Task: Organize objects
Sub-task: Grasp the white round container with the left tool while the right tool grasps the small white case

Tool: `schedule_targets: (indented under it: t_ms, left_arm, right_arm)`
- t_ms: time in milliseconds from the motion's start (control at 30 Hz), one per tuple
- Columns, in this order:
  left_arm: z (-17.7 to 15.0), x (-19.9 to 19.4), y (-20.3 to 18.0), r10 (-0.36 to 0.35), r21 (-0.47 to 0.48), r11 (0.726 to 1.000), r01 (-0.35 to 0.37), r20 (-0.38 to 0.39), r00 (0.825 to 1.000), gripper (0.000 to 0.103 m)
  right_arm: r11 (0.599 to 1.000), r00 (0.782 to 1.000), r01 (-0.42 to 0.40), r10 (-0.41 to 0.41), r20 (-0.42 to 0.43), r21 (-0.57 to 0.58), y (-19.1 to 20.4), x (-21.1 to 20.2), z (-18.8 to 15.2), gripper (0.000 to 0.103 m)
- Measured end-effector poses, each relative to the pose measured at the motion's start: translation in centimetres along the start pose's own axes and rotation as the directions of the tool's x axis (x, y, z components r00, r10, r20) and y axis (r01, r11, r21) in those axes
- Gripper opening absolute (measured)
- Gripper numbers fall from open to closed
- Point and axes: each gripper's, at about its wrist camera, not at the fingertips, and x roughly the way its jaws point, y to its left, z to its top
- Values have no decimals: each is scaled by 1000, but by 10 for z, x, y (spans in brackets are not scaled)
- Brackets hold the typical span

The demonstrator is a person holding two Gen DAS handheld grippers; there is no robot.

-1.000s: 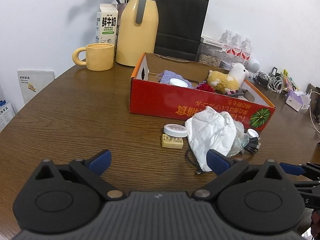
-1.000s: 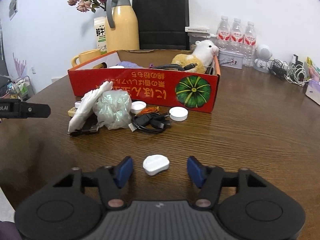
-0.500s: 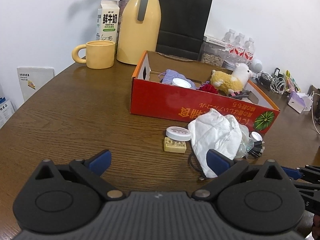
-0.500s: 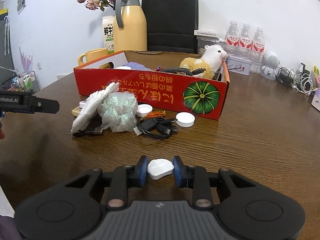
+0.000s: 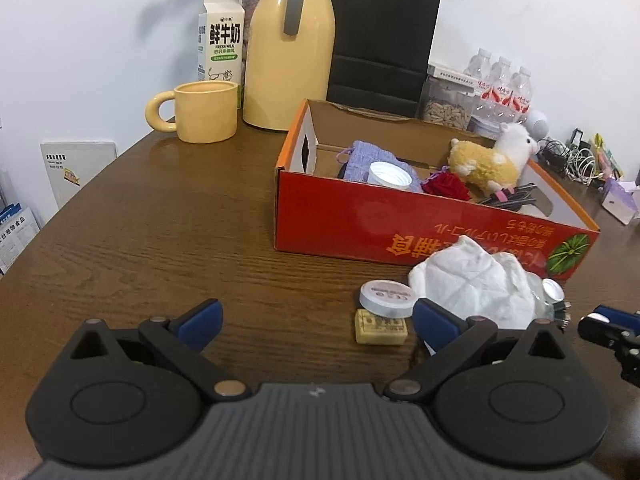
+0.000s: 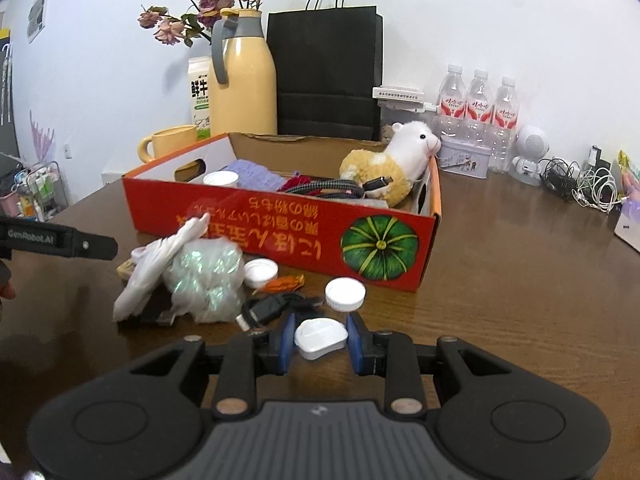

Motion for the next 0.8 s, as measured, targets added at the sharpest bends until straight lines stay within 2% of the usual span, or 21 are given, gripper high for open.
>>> schedule_targets:
  t_ms: [200, 267, 500, 567, 600, 800]
  left_arm:
    - [4, 19, -11, -7, 40, 999, 8, -21, 1000, 103]
    - [5, 25, -15, -11, 59, 998, 13, -26, 1000, 99]
    - [7, 37, -29, -51, 116, 992, 55, -37, 998, 70]
    - [8, 39, -32, -66, 134, 989, 70, -35, 997, 47]
    - [8, 40, -34, -74, 137, 987, 78, -36, 997, 39]
    - [7, 38, -34, -74, 128, 989, 76, -17, 997, 40]
  right_arm:
    - [1000, 1000, 11, -11, -12, 5, -4, 6, 0, 26]
    - [1000, 1000, 13, -13, -13, 7, -5, 7, 1, 26]
    - [1000, 1000, 12, -12, -14, 9, -5, 7, 0, 26]
    - [1000, 1000, 10, -10, -15, 9, -6, 8, -1, 26]
    - [1000, 1000, 9, -9, -15, 9, -6, 8, -1, 26]
    - [1000, 1000, 8, -8, -16, 14, -7, 9, -2, 26]
